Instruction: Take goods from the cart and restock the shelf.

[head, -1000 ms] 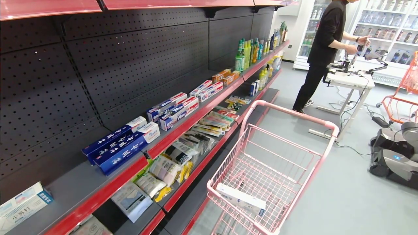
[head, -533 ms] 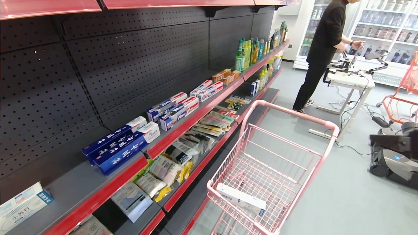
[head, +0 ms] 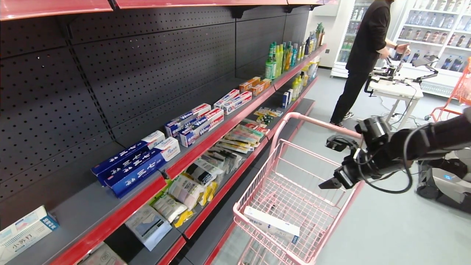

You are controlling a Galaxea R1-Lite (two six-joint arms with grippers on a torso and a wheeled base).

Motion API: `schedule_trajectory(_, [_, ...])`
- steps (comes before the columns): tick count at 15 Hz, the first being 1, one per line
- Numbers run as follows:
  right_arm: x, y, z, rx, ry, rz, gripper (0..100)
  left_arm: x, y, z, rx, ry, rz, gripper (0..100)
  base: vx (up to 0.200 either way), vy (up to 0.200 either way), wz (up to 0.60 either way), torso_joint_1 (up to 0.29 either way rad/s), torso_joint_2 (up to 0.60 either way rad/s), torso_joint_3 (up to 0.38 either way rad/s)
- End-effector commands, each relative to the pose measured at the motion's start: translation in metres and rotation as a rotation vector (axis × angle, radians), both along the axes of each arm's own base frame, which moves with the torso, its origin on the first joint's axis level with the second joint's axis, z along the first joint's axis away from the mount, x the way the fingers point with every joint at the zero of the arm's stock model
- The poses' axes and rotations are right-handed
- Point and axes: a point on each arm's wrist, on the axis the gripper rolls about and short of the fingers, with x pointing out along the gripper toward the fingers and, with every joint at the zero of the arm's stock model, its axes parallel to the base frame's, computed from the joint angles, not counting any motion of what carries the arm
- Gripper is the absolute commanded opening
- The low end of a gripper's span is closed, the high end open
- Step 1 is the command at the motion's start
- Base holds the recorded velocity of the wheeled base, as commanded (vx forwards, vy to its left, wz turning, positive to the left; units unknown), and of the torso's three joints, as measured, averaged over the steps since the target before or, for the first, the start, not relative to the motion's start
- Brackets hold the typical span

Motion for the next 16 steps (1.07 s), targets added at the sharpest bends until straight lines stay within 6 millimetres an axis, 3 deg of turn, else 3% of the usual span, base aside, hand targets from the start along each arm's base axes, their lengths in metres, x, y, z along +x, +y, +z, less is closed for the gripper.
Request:
schedule_trajectory(1, [0.025,0.028,-0.065,0.002,0.064,0.122,100,0.0,0.0,0.0,0.0,0.001,0.001,100,0.0,0.0,0.0,0.0,0.0,0.0])
schedule_trajectory(6, [0.017,0.061,-0.085,-0.045,0.098,0.201,100,0.0,0.0,0.0,0.0,0.001,0.001,100,0.0,0.0,0.0,0.0,0.0,0.0])
schedule_trajectory(16, [0.033,0.07,-0.105,-0.082,0.094,0.215,100,0.0,0.0,0.0,0.0,-0.001,0.001,100,0.0,0.0,0.0,-0.049,0.1,0.056])
